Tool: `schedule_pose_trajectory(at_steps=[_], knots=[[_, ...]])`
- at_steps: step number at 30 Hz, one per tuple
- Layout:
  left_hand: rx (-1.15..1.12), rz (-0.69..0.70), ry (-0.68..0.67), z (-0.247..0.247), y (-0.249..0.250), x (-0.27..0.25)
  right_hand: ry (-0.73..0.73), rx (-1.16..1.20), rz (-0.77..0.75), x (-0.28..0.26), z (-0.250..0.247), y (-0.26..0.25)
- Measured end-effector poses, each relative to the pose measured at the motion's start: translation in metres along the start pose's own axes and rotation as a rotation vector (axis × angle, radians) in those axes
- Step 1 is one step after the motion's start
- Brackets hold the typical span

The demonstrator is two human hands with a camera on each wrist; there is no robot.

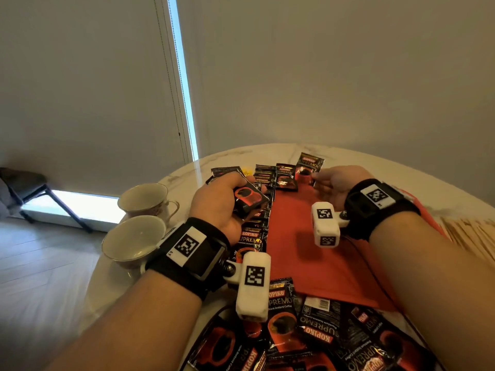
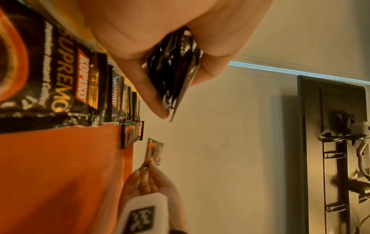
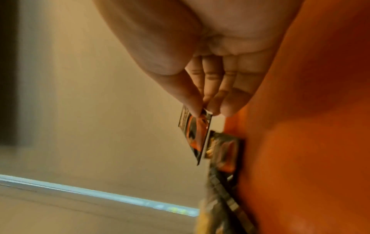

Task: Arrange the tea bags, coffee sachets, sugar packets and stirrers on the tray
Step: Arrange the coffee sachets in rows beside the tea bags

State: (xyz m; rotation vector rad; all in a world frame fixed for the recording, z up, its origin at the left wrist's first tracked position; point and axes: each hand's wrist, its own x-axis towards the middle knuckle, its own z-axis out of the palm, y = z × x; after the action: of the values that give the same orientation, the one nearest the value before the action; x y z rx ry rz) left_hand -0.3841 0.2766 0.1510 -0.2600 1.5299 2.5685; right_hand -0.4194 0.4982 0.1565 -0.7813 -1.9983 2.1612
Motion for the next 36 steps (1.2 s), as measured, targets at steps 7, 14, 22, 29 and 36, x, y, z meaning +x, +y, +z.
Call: schedule_pose_trajectory(at_steps=[7,14,22,29,36], knots=[[-0.008,0.010,0.056,0.001,0.001,-0.001,-0.011,-0.280,0.015,0.022,0.013,0.002],[-0.004,-0.008,0.052,0.001,0.001,0.000,-0.022,-0.404,0.024,0.025,0.022,0.000],[-0.012,-0.016,0.039,0.001,0.001,0.000,0.012,-0.514,-0.002,0.025,0.026,-0.002],[0.011,-0.011,0.020,0.001,0.000,0.000,0.012,-0.509,-0.011,0.024,0.026,-0.001],[0.051,0.016,0.059,0.001,-0.007,0.002,-0.057,-0.346,-0.001,0.016,0.021,0.001]])
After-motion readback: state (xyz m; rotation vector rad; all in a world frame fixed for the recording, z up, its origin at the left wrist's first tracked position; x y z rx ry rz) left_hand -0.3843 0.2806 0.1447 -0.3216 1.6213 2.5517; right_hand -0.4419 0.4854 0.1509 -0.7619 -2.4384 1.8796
